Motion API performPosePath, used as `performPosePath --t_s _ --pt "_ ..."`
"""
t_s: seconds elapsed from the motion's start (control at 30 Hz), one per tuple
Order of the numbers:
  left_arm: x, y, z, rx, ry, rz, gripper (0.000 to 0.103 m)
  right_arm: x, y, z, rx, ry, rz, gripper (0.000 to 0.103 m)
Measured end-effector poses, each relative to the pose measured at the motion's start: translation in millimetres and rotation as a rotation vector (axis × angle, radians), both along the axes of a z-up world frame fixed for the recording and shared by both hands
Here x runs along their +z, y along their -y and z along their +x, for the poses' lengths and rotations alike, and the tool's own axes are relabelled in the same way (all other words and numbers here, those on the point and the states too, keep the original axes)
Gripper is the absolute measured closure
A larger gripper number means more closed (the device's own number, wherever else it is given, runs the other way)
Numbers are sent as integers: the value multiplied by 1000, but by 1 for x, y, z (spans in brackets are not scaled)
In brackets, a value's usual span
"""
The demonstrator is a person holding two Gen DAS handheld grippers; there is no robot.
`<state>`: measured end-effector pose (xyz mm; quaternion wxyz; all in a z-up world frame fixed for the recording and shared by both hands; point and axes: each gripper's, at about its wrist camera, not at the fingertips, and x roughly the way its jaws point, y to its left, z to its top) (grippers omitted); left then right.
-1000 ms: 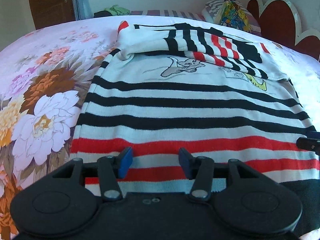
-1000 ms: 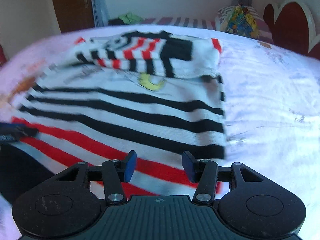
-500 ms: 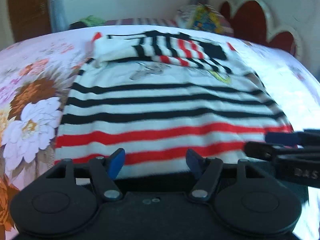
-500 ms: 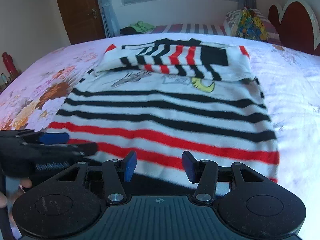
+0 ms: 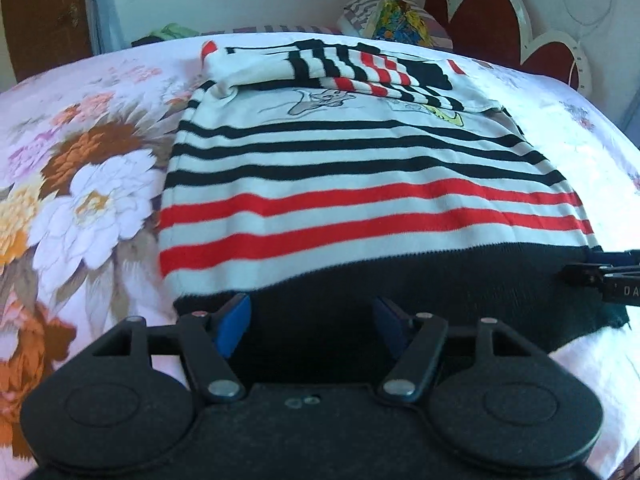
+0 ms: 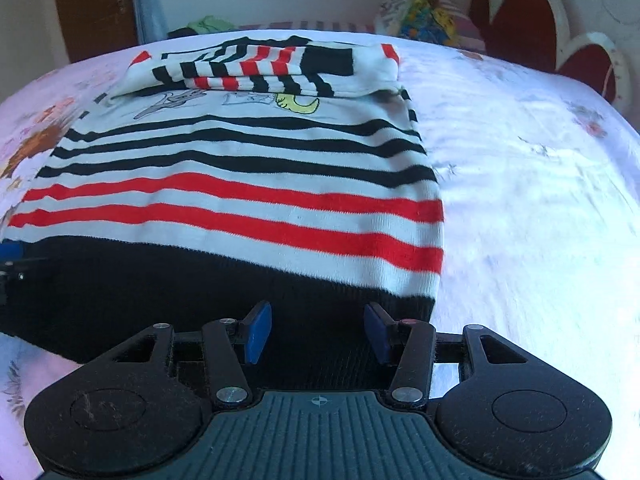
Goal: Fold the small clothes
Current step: 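Move both tools to the black hem band of the sweater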
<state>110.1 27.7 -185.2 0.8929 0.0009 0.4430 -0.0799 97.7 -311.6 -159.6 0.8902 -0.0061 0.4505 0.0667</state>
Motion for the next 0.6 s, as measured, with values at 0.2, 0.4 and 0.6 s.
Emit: performPosePath --t_s 0.2,0.4,0.6 --pt "10 -7 -12 42 -6 -41 30 11 -29 -13 48 34 70 53" --pt "0 -1 -13 20 -25 -13 23 -5 -53 -10 69 3 -3 53" --pt "-1 2 -13 15 -25 -7 18 -19 -51 -8 16 -35 -26 0"
